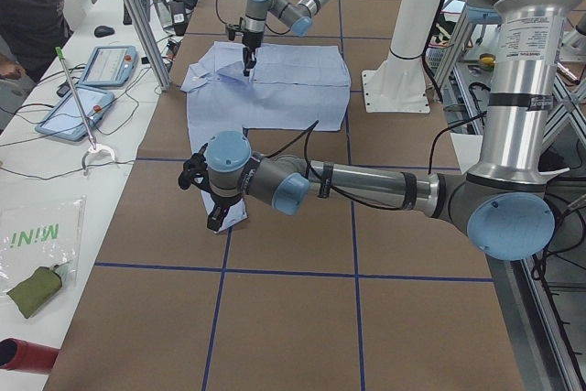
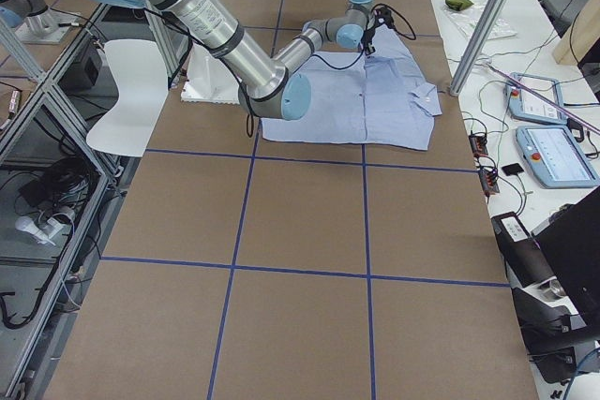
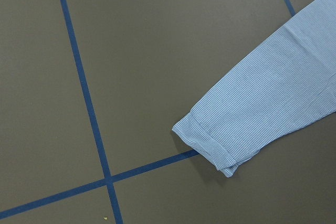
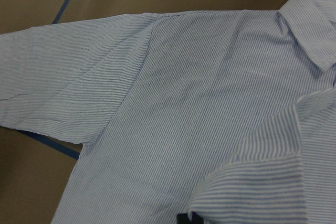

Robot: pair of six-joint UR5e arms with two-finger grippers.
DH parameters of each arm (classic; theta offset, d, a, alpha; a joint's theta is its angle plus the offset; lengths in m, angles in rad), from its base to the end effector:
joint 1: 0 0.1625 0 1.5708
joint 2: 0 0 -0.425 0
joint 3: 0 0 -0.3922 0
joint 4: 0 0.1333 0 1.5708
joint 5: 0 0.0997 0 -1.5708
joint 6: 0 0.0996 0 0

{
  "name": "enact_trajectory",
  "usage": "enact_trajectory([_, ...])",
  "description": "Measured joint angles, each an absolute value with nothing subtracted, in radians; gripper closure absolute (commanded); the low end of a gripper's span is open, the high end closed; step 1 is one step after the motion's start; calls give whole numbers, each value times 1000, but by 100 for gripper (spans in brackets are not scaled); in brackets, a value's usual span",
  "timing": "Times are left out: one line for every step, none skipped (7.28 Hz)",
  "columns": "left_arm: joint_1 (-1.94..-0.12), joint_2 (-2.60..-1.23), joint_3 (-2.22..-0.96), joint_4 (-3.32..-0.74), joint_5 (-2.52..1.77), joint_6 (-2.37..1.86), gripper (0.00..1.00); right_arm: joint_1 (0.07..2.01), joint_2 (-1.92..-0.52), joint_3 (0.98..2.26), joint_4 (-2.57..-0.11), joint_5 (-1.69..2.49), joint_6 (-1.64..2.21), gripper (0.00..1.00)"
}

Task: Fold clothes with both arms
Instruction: 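Lay the sleeve across the shirt chest and open the right gripper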

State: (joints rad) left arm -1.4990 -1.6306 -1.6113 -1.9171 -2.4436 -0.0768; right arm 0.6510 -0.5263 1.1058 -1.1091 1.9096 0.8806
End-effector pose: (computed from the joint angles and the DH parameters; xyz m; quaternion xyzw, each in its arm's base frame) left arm -0.0186 -0.5359 0.5621 0.1695 0.4259 0.0914 0.8840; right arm -0.5972 -0.5809 0.1226 0.1901 -0.4750 -0.1006 0.8533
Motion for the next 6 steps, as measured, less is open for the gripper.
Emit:
enact_trajectory([-1499, -1631, -1607, -1917, -2444, -75, 0, 637, -496, 1067, -1097, 1890, 881, 0])
enact_trajectory([-1499, -1632, -1603, -1917, -2444, -74, 0, 621, -474, 1053, -1082, 1859, 881, 0])
enact_trajectory([-1499, -1632, -1598, -1917, -2444, -72, 0, 609, -462, 1049, -1074, 1836, 885, 0])
enact_trajectory([-1496, -1633, -1590, -1918, -2443, -73, 0, 603, -457, 1054, -1073, 1826, 904, 0])
enact_trajectory([-1483, -1635, -1584, -1920, -2441, -83, 0, 601, -456, 1078, -1110, 1824, 932, 0])
enact_trajectory([-1456, -1636, -1581, -1942, -2438, -127, 0, 602, -459, 1138, -1225, 1826, 949, 0])
